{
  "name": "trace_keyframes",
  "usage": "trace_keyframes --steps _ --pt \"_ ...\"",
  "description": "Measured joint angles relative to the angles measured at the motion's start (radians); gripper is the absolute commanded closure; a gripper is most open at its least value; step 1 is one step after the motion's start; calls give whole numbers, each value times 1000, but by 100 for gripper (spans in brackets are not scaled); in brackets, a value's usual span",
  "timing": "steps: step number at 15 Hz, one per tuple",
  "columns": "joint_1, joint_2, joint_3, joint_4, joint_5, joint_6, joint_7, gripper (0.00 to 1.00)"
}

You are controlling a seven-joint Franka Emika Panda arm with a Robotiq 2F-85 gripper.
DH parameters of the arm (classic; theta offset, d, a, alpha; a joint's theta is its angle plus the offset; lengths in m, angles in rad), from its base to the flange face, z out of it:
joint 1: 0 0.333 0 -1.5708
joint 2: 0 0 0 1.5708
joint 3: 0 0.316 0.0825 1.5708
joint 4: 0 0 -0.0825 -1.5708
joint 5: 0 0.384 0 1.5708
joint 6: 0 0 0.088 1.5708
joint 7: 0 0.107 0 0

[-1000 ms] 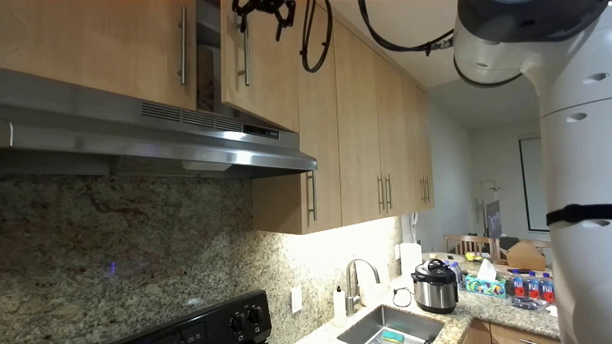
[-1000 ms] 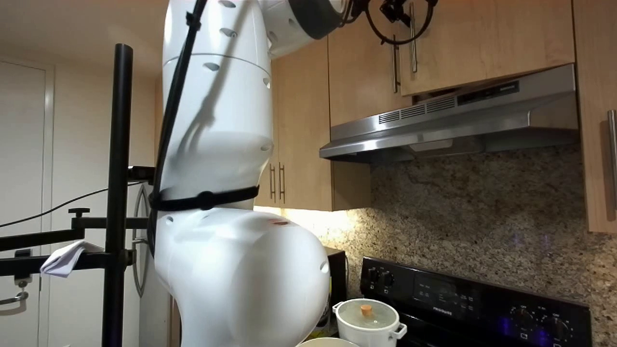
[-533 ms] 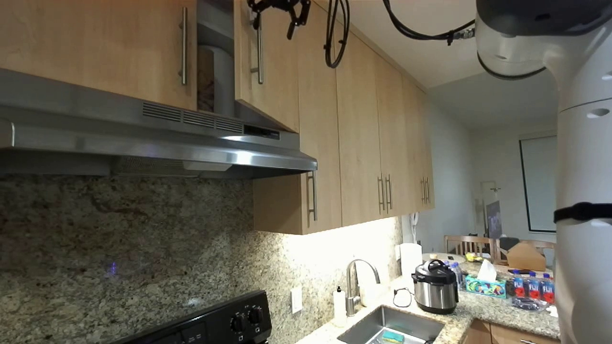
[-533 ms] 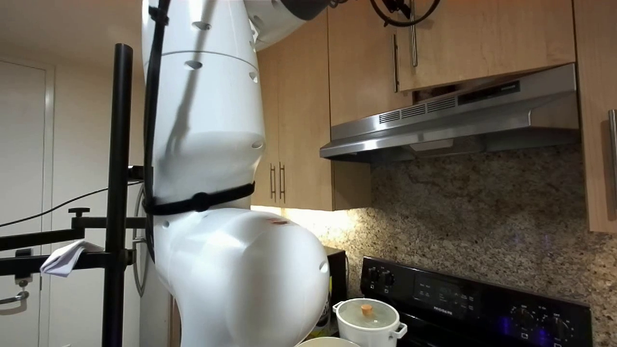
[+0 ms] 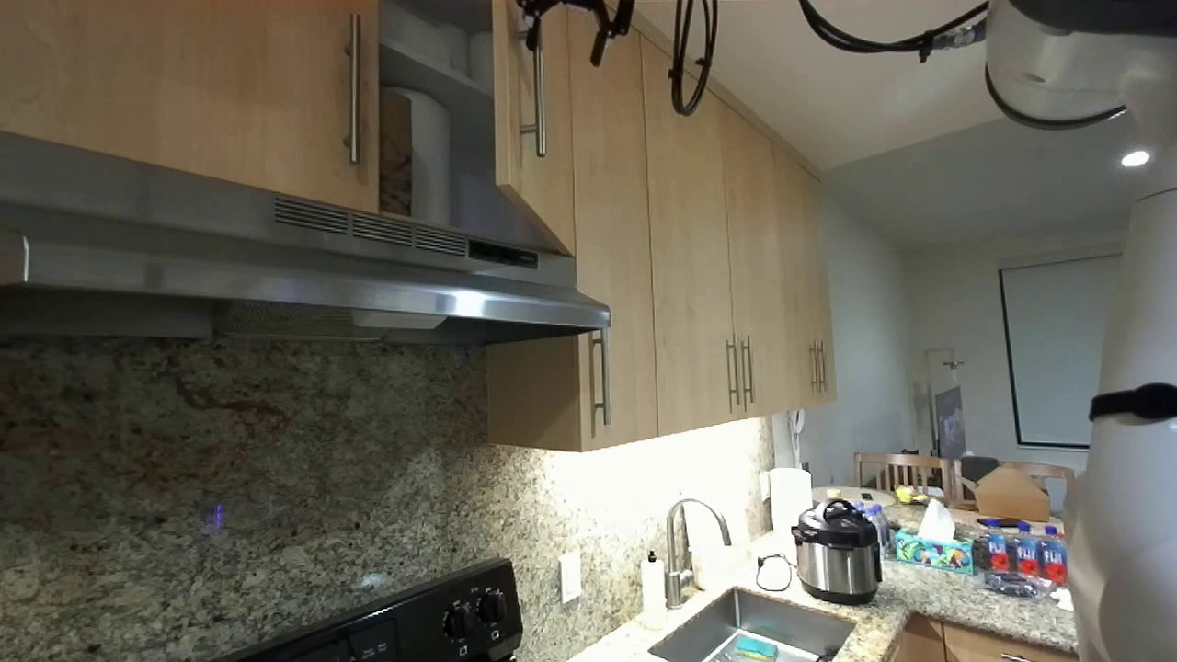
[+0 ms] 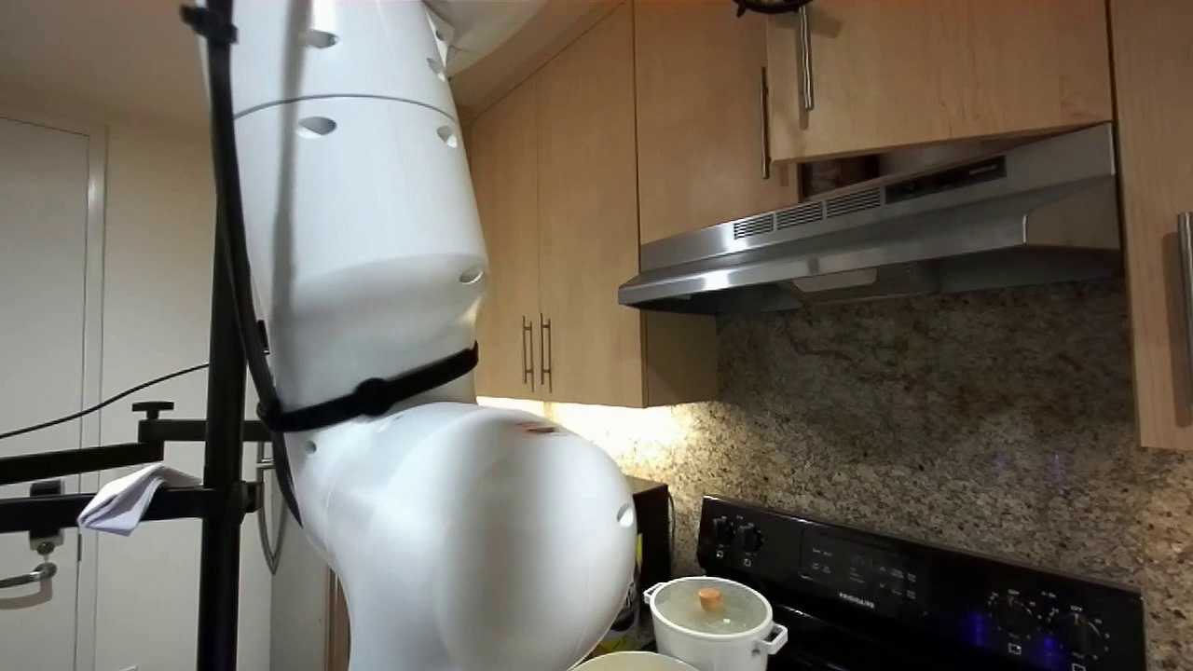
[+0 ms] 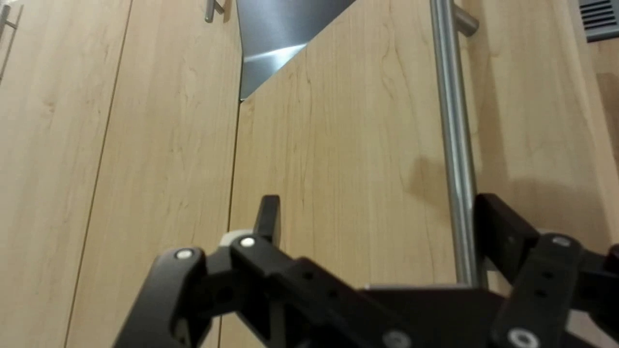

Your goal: Open the middle right door of the cabinet

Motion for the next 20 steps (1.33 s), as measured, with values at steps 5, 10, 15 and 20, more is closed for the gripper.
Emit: trace_keyframes --steps 5,10,15,20 --pt "1 -111 -67 -97 7 -16 -58 0" --pt "56 -170 -176 -156 85 27 -193 0" --pt "124 -194 -279 -163 148 32 -315 0" --pt "168 -214 -378 -162 232 33 -453 0"
